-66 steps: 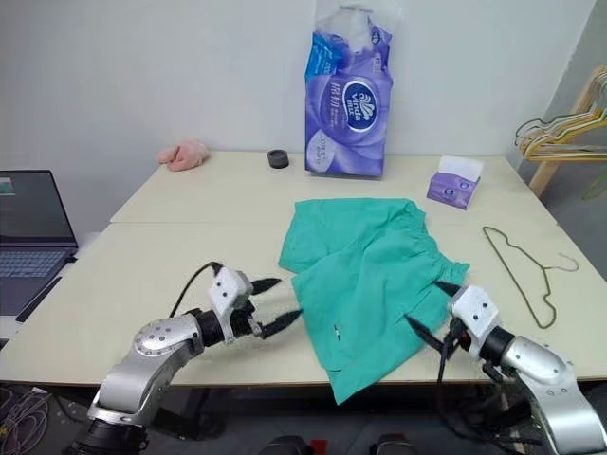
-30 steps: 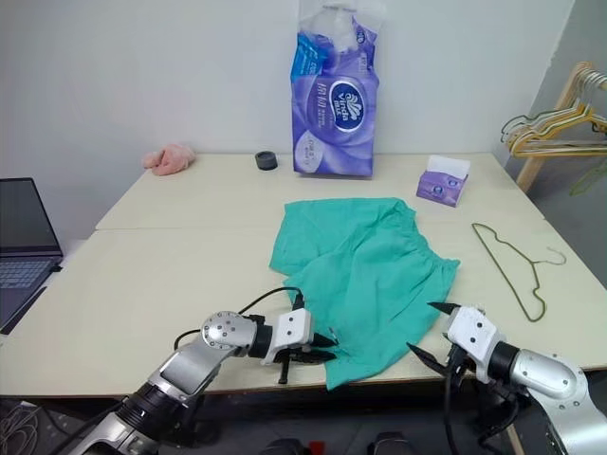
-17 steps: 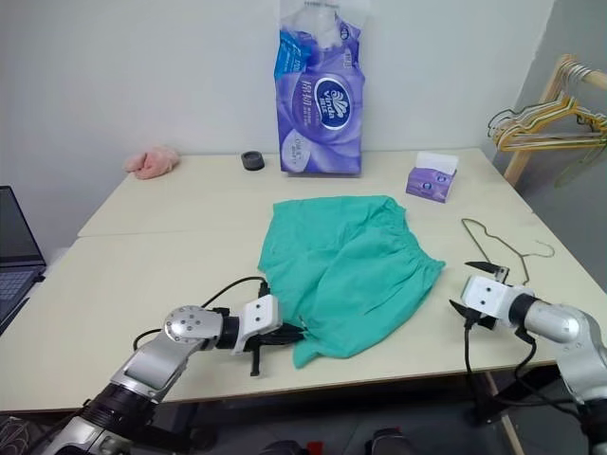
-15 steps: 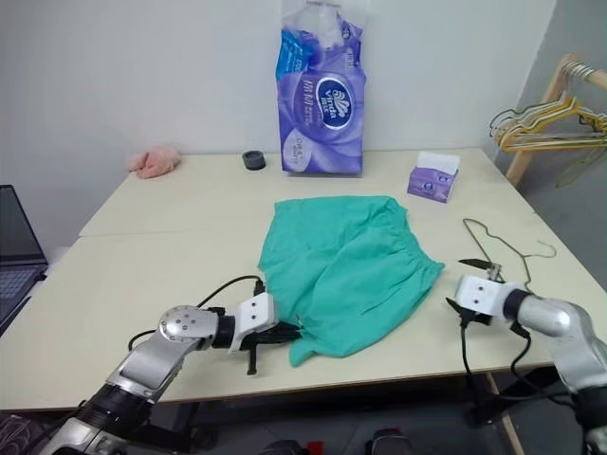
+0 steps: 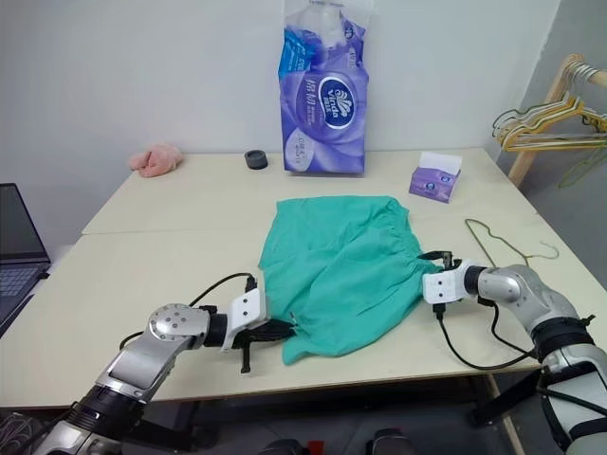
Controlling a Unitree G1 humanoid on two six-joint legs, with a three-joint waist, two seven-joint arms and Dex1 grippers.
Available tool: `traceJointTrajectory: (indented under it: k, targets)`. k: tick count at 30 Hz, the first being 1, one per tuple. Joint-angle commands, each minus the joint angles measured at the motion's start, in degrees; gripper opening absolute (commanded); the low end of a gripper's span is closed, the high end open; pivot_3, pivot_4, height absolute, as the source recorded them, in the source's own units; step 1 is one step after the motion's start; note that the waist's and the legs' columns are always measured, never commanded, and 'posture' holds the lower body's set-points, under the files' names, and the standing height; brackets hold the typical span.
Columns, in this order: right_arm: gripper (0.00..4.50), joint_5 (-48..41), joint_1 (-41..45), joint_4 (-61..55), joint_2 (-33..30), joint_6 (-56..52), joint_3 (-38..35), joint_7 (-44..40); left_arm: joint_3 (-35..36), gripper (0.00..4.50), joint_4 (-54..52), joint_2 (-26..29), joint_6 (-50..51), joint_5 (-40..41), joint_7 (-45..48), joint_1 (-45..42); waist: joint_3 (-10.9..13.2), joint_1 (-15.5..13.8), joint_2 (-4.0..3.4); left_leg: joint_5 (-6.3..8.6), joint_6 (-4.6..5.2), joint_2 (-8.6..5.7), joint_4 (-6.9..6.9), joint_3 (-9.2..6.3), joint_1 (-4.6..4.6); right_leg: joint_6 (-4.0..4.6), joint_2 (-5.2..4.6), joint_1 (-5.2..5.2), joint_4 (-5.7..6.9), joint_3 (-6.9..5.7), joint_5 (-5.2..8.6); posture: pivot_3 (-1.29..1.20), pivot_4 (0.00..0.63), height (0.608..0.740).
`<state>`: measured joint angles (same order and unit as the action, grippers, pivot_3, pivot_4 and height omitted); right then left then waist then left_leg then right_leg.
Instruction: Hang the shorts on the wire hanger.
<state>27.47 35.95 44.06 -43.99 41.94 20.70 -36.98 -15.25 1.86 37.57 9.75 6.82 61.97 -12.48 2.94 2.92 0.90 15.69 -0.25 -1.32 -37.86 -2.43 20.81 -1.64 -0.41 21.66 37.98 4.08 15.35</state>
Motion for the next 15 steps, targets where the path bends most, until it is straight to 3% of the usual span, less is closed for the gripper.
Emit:
traceJointTrajectory:
  k: [1, 8, 15]
  targets:
    - [2.50, -1.36, 2.49, 0.92, -0.28, 1.15, -0.01, -2.26, 2.53, 0.00, -1.05, 2.27, -0.47, 1.44, 1.93, -0.38, 0.00, 0.08, 0.00, 0.00, 0.00, 0.00, 0.00, 0.00, 0.00, 0.00, 0.00, 0.00, 0.01, 0.00, 0.00, -0.01, 0.022, 0.740]
    - [0.01, -3.71, 2.06, 0.10, -0.22, -1.03, -0.44, -6.27, 0.25, 0.00, 0.34, 6.53, -3.31, 1.16, 9.20, 0.00, 0.01, 0.21, -0.02, 0.00, 0.00, 0.00, 0.02, -0.07, 0.00, 0.05, 0.00, 0.01, 0.03, -0.04, 0.03, -0.01, 0.023, 0.740]
    - [0.01, -15.46, -8.37, -19.38, -7.21, -10.54, -2.44, -22.32, -1.41, 0.00, 0.10, 11.45, -6.05, 1.13, 18.69, 0.60, 0.08, -0.13, -0.12, 0.01, 0.01, 0.00, 0.01, -0.15, 0.02, 0.06, -0.02, 0.00, 0.04, -0.11, 0.04, -0.03, 0.030, 0.740]
